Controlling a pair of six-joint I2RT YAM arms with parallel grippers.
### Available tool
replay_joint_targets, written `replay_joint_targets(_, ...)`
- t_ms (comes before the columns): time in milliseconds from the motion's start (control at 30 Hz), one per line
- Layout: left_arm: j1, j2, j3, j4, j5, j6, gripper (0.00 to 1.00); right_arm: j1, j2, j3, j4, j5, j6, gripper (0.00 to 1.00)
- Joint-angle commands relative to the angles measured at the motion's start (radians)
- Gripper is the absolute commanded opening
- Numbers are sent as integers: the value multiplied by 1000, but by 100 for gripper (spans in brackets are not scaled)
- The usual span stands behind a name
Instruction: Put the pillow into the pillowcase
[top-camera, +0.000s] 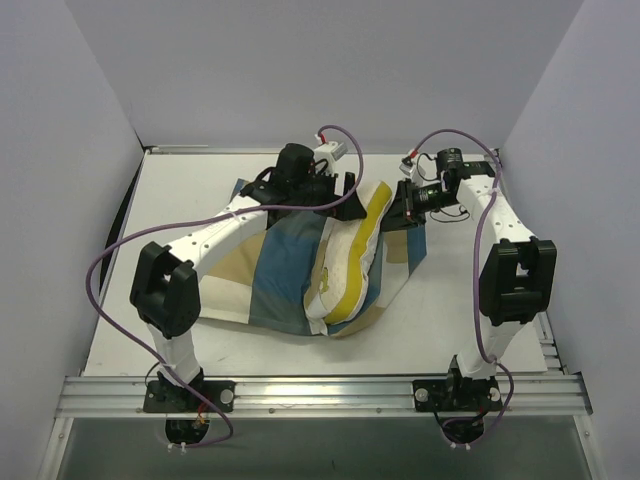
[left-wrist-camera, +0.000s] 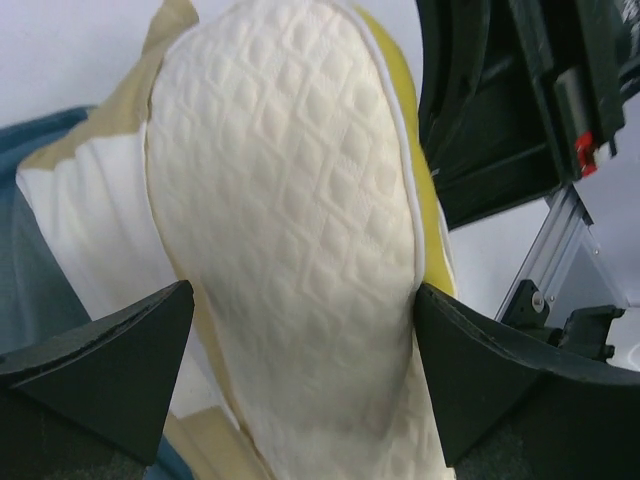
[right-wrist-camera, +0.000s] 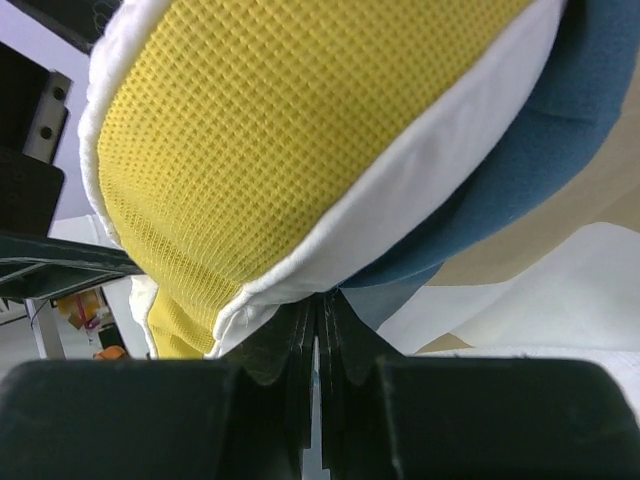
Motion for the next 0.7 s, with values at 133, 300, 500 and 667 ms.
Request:
replay_joint_targets(133, -2, 117, 132, -2, -23, -65, 97, 24, -75, -15, -23, -49, 10, 0)
replay_joint_targets(300, 11, 139, 70, 123, 104, -132, 97, 24, -78, -20, -24, -56, 8, 0)
replay_joint_targets(500, 24, 183, -137, 476, 380, -224, 25, 20, -55, -9, -21, -57, 13, 0)
replay_joint_targets(667, 56, 111, -193, 206, 540, 184, 0, -58, -58, 4, -24, -54, 14, 0)
